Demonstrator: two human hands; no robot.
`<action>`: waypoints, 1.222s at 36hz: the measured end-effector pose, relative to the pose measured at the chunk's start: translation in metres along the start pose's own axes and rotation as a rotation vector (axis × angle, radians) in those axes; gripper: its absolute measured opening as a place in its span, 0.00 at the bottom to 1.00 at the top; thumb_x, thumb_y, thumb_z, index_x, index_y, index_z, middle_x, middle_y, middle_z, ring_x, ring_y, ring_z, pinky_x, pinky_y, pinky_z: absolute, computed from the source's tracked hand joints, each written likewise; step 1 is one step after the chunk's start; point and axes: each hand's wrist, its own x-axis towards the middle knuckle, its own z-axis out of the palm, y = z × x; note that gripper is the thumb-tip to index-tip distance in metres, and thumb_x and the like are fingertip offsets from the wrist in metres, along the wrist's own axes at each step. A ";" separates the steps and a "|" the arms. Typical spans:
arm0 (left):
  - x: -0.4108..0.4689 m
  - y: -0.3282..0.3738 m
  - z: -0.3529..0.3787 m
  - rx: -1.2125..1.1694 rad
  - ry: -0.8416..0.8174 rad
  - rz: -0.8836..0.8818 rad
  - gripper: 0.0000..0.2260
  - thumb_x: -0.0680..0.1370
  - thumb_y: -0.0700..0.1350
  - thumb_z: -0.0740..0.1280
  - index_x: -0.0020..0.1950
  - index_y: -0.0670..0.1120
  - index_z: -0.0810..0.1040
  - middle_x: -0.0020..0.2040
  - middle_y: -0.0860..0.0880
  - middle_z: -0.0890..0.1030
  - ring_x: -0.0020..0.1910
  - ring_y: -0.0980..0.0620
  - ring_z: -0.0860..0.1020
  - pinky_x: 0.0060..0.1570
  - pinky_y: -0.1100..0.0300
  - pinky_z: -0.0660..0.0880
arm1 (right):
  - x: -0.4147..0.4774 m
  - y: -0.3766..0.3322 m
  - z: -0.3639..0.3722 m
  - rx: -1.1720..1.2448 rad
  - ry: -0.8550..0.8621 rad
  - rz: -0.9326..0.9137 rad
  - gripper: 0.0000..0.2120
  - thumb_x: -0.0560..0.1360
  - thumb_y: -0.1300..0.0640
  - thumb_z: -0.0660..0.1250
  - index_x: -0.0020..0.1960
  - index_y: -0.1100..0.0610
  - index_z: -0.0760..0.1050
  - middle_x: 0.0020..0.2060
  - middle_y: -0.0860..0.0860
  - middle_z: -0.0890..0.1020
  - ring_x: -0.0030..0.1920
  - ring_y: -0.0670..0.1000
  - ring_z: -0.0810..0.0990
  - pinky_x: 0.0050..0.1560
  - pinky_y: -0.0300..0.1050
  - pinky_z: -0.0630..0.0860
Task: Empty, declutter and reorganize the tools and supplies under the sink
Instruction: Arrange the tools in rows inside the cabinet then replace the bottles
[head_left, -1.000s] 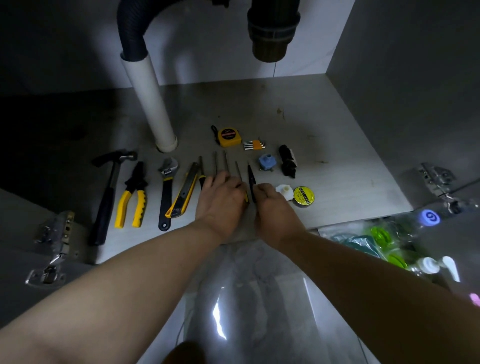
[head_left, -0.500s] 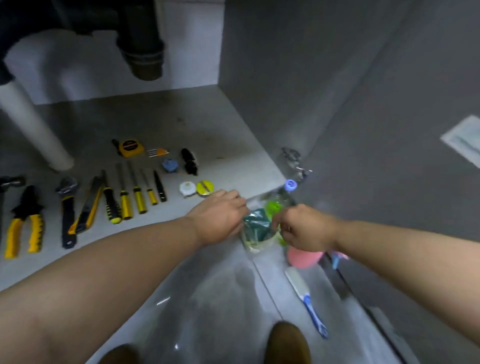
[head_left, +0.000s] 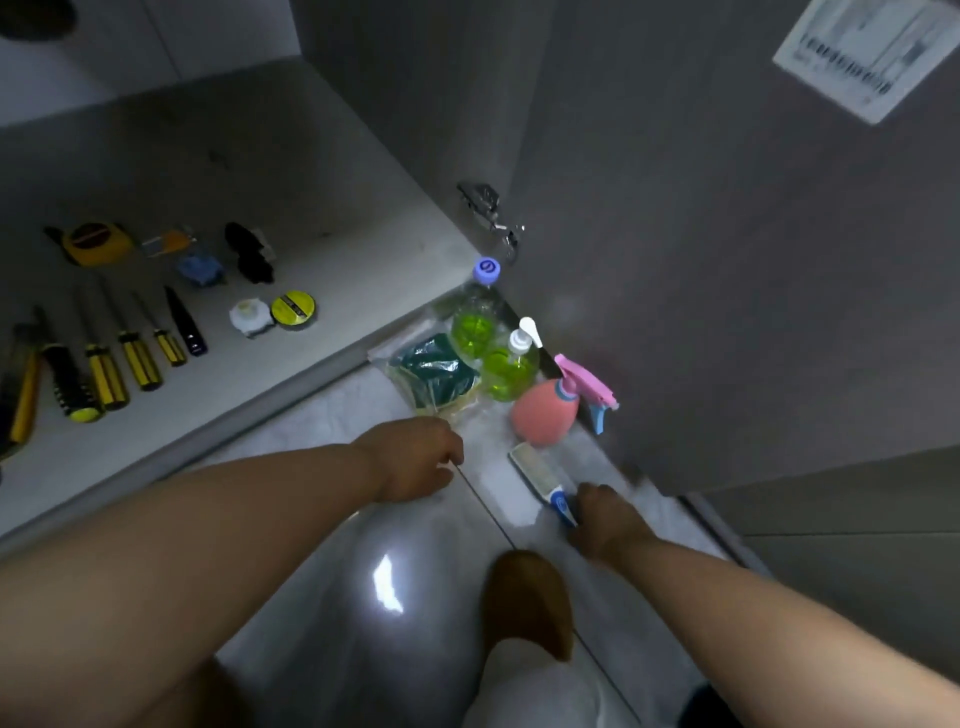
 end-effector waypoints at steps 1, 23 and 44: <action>0.000 -0.004 0.003 -0.009 -0.007 -0.010 0.14 0.81 0.50 0.66 0.66 0.53 0.78 0.62 0.52 0.77 0.62 0.52 0.76 0.59 0.58 0.73 | 0.005 -0.001 0.004 0.018 0.013 0.005 0.19 0.77 0.53 0.68 0.65 0.57 0.70 0.64 0.57 0.75 0.63 0.56 0.77 0.60 0.47 0.74; -0.075 -0.079 -0.071 0.182 0.478 0.021 0.12 0.81 0.46 0.63 0.64 0.53 0.75 0.58 0.52 0.77 0.55 0.50 0.78 0.49 0.53 0.77 | -0.022 -0.152 -0.104 0.262 0.365 -0.455 0.13 0.67 0.54 0.74 0.35 0.56 0.70 0.27 0.52 0.80 0.29 0.52 0.80 0.30 0.44 0.75; -0.100 -0.155 -0.047 0.308 0.708 -0.093 0.12 0.72 0.39 0.71 0.54 0.49 0.79 0.51 0.49 0.78 0.51 0.47 0.77 0.47 0.54 0.73 | 0.093 -0.339 -0.152 0.298 0.441 -0.287 0.14 0.71 0.50 0.77 0.50 0.58 0.80 0.45 0.57 0.83 0.46 0.57 0.82 0.46 0.48 0.79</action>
